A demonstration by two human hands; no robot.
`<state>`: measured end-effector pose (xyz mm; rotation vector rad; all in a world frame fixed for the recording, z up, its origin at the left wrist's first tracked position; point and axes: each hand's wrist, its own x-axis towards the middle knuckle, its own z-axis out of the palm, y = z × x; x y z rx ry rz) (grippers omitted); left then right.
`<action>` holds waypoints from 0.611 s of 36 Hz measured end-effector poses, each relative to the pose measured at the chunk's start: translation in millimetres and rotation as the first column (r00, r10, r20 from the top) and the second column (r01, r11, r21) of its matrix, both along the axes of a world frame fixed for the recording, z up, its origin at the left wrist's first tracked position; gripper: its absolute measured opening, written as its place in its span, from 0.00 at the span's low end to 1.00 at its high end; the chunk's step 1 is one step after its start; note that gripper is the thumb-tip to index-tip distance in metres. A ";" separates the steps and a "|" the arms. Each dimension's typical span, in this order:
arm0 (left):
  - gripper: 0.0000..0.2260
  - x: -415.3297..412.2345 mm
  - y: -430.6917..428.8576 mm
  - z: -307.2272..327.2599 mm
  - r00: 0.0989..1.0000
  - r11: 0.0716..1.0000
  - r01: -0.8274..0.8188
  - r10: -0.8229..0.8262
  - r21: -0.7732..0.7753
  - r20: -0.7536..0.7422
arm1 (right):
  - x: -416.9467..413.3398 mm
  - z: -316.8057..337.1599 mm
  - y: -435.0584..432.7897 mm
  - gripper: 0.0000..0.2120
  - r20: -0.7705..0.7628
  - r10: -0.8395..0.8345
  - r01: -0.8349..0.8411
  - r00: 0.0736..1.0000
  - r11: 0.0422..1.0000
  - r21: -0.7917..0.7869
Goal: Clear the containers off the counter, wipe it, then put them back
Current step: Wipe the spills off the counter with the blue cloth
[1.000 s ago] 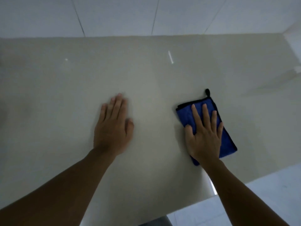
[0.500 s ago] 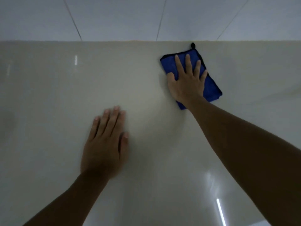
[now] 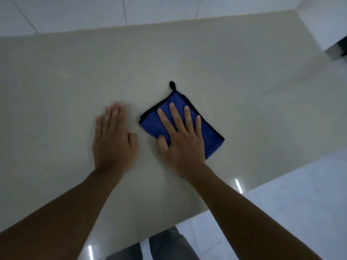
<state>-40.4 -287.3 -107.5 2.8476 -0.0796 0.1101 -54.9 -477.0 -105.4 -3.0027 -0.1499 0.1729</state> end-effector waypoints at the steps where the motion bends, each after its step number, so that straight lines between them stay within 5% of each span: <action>1: 0.31 -1.8 -12.0 -0.2 1.000 1.000 0.022 -0.022 -0.013 0.001 | -8.8 -0.5 -14.8 0.32 -0.003 -0.035 0.035 0.999 0.999 0.003; 10: 0.28 -7.5 -62.4 -8.7 0.978 0.977 0.205 -0.202 0.065 -0.041 | -19.5 1.9 -151.4 0.32 -0.017 -0.390 0.390 0.921 0.921 -0.016; 22: 0.28 -7.7 -65.5 -9.5 0.979 0.973 0.196 -0.188 0.123 -0.074 | 4.3 4.7 -170.6 0.32 -0.021 -0.392 0.392 0.920 0.920 -0.020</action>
